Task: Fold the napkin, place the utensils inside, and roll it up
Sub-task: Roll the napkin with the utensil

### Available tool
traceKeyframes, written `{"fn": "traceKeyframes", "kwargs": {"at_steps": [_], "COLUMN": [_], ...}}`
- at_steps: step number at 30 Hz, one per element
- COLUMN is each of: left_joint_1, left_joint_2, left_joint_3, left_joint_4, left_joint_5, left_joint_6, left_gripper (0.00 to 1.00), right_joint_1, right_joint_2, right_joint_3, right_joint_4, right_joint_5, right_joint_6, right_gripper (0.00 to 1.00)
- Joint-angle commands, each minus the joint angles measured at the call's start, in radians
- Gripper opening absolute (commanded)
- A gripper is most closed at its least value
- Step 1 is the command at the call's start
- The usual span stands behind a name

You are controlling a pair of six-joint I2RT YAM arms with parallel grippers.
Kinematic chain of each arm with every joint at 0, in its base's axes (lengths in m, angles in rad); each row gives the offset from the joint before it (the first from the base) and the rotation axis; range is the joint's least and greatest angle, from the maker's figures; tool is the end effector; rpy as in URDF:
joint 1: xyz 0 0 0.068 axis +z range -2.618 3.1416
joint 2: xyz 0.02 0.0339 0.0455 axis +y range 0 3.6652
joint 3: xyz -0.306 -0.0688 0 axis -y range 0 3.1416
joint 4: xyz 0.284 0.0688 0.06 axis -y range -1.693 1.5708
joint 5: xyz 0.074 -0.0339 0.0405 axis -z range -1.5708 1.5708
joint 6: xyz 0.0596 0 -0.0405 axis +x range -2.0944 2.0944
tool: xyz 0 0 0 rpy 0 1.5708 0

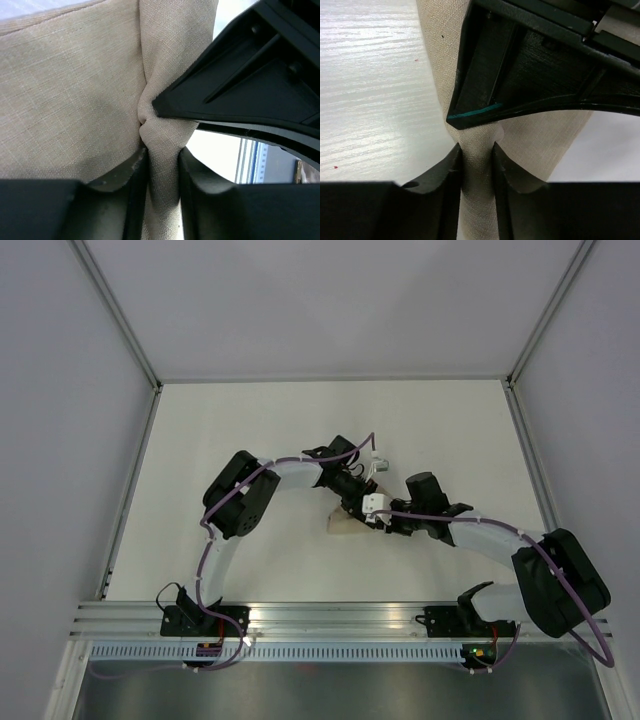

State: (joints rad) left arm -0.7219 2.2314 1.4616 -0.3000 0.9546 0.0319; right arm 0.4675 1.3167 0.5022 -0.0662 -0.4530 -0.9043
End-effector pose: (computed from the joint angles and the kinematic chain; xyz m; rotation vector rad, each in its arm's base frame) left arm 0.3473 -0.3706 0.1054 1.2817 2.2997 -1.4961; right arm 0.2229 0.1417 0.1459 -1.6429 1.6992 0.3465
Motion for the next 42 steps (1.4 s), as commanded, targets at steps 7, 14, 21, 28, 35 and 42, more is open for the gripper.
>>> {"fn": "traceKeyframes", "kwargs": {"at_steps": [7, 14, 21, 28, 35, 42], "left_joint_1": [0.021, 0.039, 0.076, 0.082, 0.017, -0.166], "left_joint_2": [-0.064, -0.165, -0.324, -0.562, -0.791, -0.770], "left_joint_3": [-0.012, -0.038, -0.161, -0.435, -0.698, -0.690], "left_joint_4": [-0.123, -0.074, 0.094, 0.467, 0.822, 0.799], "left_joint_5": [-0.148, -0.203, -0.281, -0.436, -0.684, -0.936], "left_joint_6": [-0.021, -0.069, -0.135, -0.242, -0.187, 0.124], "left_gripper": [0.50, 0.52, 0.52, 0.51, 0.50, 0.53], "right_joint_1": [-0.006, -0.033, -0.087, -0.147, -0.191, -0.204], "right_joint_2": [0.065, 0.118, 0.197, 0.376, 0.544, 0.657], "right_joint_3": [0.068, 0.121, 0.211, 0.375, 0.567, 0.670], "right_joint_4": [-0.076, -0.155, -0.276, -0.497, -0.705, -0.808], "right_joint_5": [-0.070, -0.128, -0.207, -0.291, -0.343, -0.346], "right_joint_6": [0.015, -0.004, -0.047, -0.113, -0.179, -0.188], "right_gripper": [0.24, 0.23, 0.23, 0.23, 0.22, 0.22]}}
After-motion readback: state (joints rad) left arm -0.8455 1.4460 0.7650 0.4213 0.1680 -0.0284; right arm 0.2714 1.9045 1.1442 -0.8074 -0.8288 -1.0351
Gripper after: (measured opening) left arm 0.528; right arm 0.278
